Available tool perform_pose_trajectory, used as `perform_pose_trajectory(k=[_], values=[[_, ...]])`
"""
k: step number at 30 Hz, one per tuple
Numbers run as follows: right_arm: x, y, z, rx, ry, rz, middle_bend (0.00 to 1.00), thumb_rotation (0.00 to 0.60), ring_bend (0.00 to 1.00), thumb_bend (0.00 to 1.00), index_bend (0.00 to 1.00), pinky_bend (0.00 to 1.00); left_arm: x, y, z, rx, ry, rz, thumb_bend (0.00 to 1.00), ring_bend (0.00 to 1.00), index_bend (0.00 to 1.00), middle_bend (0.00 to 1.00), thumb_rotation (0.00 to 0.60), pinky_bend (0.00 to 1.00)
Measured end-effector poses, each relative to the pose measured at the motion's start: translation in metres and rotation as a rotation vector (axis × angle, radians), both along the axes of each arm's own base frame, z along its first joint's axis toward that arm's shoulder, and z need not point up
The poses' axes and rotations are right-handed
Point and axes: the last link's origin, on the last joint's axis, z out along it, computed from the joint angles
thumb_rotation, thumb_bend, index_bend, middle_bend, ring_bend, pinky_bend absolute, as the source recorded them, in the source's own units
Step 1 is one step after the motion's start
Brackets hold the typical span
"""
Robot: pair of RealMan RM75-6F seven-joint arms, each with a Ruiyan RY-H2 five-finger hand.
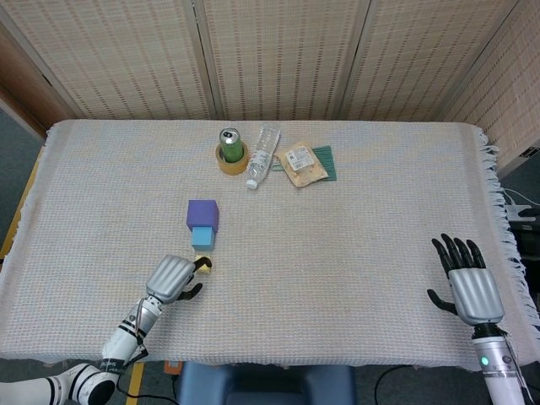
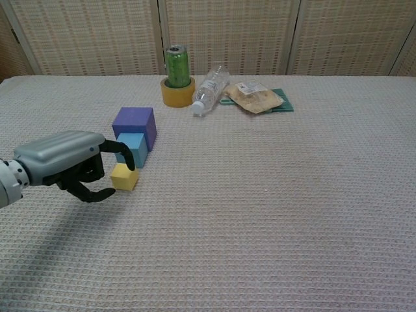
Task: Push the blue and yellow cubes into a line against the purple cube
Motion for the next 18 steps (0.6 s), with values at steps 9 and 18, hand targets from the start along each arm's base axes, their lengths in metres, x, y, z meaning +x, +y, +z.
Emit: perform_pose_trajectory(k=[9, 18], values=[[0.003, 0.006, 0.004, -0.008, -0.014, 0.025, 0.00, 0.521, 0.00, 0.03, 0.00, 0.00, -0.009, -0.015, -0.011, -0.043, 0.051, 0.020, 0.39, 1.00, 0.27, 1.00, 0.600, 1.00], [0.004, 0.009, 0.005, -0.010, -0.018, 0.035, 0.00, 0.519, 0.00, 0.03, 0.00, 0.00, -0.015, -0.014, -0.011, -0.041, 0.061, 0.053, 0.38, 1.00, 0.30, 1.00, 0.600, 1.00]])
